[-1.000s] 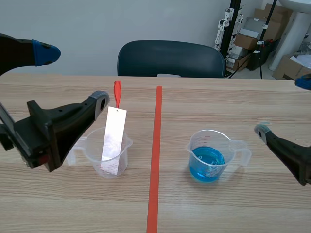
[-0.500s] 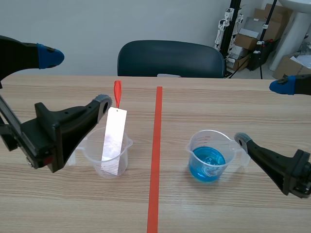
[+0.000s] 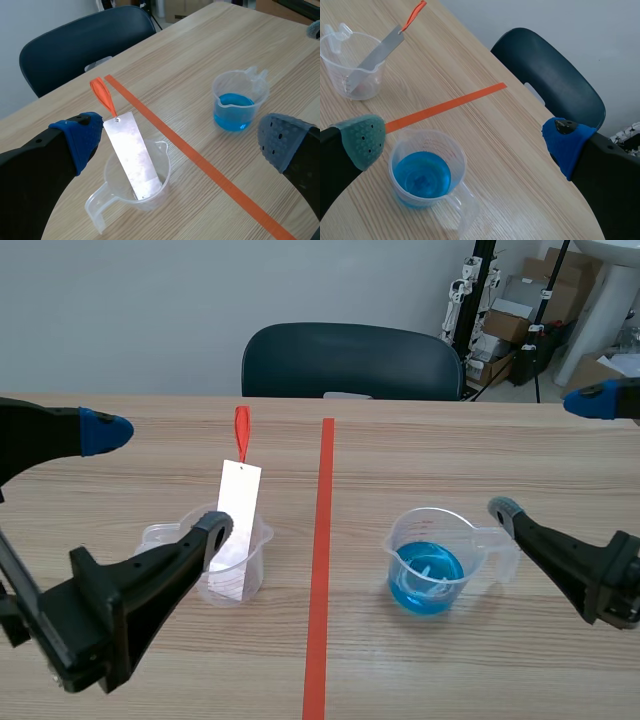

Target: Do the redox reaction experiment. return to the home posture

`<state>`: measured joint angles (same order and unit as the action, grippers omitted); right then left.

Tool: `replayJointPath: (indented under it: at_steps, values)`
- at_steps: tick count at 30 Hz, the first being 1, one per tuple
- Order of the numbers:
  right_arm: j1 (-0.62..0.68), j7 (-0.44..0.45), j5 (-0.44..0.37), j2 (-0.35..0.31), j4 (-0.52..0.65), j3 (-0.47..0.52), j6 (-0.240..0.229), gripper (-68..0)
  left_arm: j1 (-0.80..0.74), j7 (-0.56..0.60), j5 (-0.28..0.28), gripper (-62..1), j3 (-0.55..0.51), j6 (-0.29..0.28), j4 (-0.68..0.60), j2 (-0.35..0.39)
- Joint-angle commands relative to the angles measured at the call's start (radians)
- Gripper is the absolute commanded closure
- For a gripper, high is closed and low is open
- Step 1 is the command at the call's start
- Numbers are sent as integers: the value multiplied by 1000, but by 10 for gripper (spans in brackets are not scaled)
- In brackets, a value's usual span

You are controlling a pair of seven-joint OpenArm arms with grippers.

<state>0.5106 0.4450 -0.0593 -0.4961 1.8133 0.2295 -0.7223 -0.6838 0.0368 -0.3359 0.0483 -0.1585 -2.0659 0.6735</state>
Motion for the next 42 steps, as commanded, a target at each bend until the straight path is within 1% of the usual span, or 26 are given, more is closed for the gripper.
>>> replayJointPath:
  at_steps: [1, 4, 12, 42]
  values:
    - [-10, 14, -15, -16, 27, 19, 0, -679, -7, 34, 13, -623, 8, 0, -5, -16]
    - [-14, 14, -15, -16, 32, 25, -1, -679, -9, 38, 15, -623, 8, 0, -5, -31]
    - [-14, 14, -15, -16, 32, 28, 0, -679, -8, 24, 15, -623, 8, 0, -5, -30]
    - [-14, 14, -15, -16, 32, 38, 0, -679, -8, 26, 15, -623, 8, 0, -5, -30]
